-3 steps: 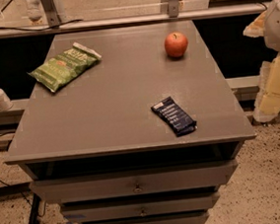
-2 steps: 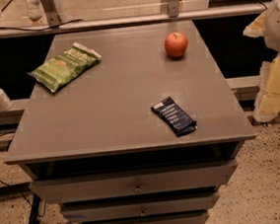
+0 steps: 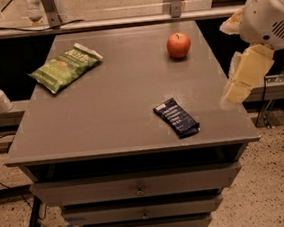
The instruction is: Move green jalapeno chip bag near rxbar blueberry
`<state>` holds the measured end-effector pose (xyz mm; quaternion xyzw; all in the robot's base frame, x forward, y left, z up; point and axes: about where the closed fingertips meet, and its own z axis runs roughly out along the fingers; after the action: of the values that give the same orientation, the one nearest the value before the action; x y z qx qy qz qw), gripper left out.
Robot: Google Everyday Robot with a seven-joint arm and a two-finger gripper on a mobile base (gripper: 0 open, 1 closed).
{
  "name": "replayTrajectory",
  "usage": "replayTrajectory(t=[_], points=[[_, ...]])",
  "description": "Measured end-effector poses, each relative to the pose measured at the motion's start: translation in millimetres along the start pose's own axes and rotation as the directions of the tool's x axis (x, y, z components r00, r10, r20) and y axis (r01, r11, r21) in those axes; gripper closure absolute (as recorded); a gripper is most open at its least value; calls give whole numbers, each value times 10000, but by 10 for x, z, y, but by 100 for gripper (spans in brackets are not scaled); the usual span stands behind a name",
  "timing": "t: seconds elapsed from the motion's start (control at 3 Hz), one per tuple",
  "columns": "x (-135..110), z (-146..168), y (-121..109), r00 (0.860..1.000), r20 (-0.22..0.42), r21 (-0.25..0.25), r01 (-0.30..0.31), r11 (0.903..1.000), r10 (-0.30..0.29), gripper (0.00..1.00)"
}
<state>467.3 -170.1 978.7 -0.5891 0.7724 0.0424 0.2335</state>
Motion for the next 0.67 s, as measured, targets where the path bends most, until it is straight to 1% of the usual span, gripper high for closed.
replayTrajectory(t=[0.33, 0.67], points=[[-589, 232, -98, 9863, 1625, 62, 279, 9996, -286, 0], [-652, 203, -140, 9832, 1797, 303, 258, 9992, -308, 0]])
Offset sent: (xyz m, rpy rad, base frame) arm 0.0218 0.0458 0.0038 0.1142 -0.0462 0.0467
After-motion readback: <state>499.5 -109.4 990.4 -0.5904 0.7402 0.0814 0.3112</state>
